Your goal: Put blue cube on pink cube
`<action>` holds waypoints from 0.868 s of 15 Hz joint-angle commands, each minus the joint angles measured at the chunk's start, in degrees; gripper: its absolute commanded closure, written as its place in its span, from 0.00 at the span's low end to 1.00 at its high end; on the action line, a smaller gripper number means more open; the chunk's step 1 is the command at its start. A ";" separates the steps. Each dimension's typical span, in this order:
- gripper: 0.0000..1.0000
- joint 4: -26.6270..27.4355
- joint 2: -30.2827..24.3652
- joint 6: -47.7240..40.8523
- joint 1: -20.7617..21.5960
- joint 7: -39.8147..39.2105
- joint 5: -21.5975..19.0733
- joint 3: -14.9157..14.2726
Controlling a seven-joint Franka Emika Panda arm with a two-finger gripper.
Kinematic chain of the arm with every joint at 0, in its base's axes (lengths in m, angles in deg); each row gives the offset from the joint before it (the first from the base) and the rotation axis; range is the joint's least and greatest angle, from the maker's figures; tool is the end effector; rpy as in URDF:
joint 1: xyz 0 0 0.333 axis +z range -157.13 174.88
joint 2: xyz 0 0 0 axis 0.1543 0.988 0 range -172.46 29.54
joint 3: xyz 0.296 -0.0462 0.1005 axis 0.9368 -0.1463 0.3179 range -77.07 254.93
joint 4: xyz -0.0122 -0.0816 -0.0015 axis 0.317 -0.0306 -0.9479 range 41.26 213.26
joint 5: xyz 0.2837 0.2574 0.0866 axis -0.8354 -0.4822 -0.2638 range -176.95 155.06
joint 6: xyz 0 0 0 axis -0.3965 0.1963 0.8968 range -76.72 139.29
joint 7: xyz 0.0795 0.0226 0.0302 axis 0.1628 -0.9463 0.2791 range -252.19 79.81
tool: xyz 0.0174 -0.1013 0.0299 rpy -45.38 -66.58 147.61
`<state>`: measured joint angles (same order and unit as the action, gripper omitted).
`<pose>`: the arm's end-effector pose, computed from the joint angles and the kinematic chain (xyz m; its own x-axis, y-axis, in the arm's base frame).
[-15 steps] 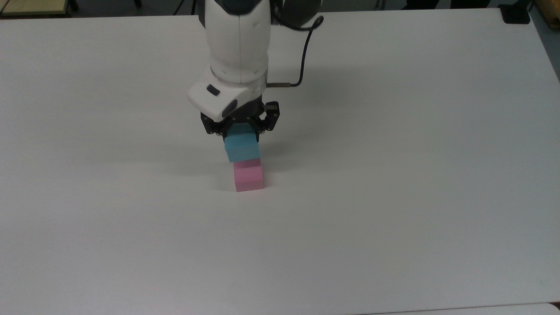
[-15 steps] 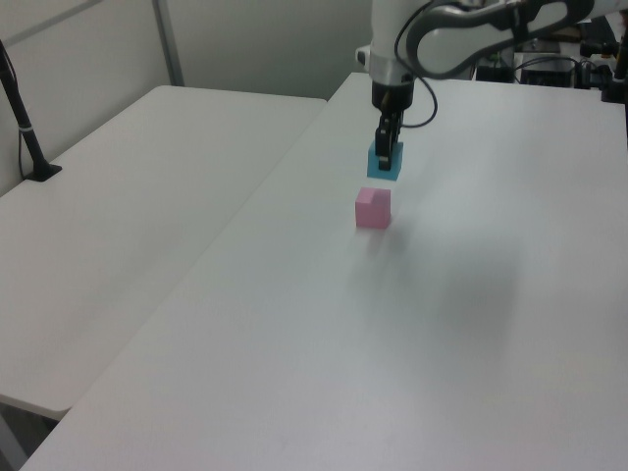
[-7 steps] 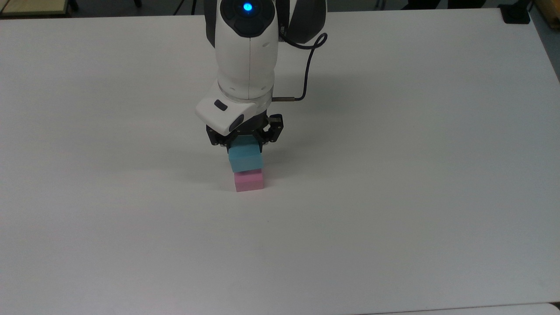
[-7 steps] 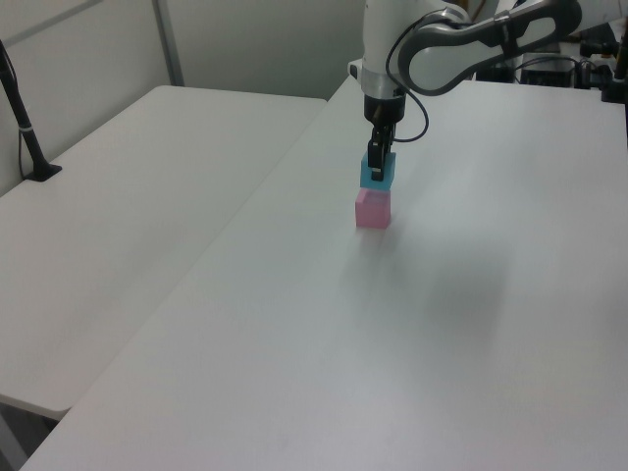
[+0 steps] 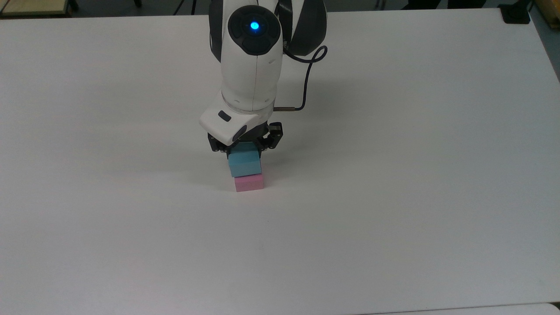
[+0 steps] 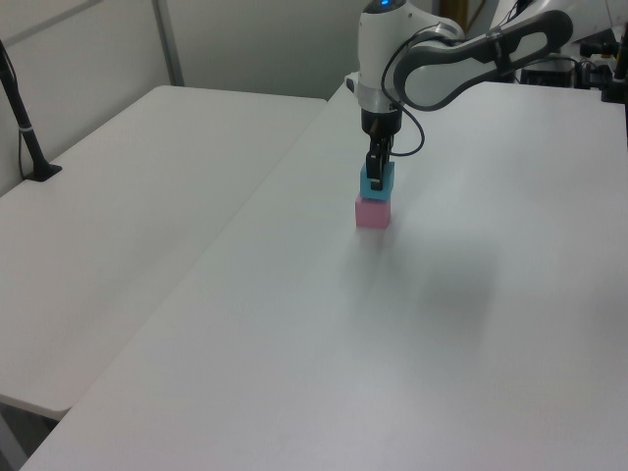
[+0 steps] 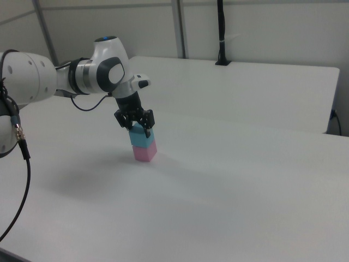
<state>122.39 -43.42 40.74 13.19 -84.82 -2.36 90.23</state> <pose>0.6988 0.0577 0.3967 0.9890 0.1369 0.0565 0.1290 -0.9837 0.1251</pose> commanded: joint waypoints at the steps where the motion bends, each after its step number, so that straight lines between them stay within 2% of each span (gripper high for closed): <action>1: 0.00 -0.84 0.61 0.35 1.04 1.53 4.14 -0.78; 5: 0.00 -0.75 0.52 0.35 1.04 1.96 4.69 -0.78; 9: 0.00 -1.10 -1.66 -0.26 0.60 9.34 3.46 -0.69; 13: 0.00 -0.84 -6.67 -4.81 0.08 9.70 -2.51 -0.69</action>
<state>120.40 -45.05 40.58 13.11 -76.04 -0.99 90.19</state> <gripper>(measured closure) 0.000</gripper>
